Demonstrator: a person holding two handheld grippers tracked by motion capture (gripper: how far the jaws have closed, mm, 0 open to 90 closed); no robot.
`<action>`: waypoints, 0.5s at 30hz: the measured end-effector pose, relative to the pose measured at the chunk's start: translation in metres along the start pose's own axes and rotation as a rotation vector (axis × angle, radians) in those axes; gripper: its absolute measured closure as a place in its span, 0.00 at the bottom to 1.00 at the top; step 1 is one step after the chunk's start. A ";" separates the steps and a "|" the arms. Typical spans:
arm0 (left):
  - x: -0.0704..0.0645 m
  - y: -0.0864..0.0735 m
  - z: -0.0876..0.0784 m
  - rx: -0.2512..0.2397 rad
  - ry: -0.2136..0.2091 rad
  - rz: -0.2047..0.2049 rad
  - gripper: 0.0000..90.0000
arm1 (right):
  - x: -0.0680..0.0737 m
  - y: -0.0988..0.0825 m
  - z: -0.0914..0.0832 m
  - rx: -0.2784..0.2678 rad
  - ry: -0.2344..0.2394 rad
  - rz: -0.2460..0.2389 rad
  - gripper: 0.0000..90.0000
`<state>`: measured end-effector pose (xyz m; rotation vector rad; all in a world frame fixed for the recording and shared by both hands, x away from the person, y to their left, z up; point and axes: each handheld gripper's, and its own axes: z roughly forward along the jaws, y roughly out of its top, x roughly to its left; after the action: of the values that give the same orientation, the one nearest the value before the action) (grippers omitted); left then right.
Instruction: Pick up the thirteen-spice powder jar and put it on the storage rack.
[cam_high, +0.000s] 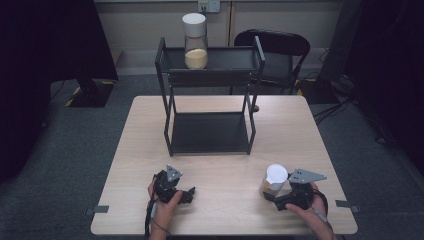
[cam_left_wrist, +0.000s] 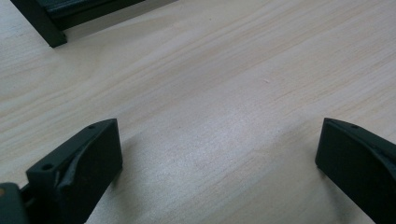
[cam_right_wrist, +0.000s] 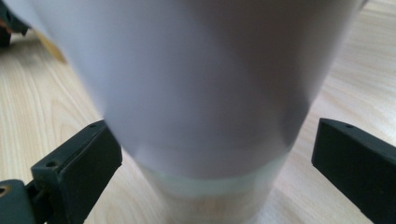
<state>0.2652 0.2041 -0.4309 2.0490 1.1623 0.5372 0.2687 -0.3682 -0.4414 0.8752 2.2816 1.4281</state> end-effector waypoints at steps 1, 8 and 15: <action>0.000 0.000 0.000 0.000 0.000 0.000 0.00 | 0.000 -0.002 0.001 -0.013 0.003 0.009 0.01; 0.000 0.000 0.000 0.000 0.000 0.000 0.00 | 0.002 -0.009 0.003 -0.065 -0.003 0.014 0.07; 0.000 0.000 0.000 0.000 0.000 0.000 0.00 | 0.007 -0.011 0.007 -0.099 -0.018 -0.016 0.14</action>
<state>0.2652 0.2041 -0.4309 2.0492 1.1624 0.5369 0.2633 -0.3626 -0.4539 0.8348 2.1792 1.5057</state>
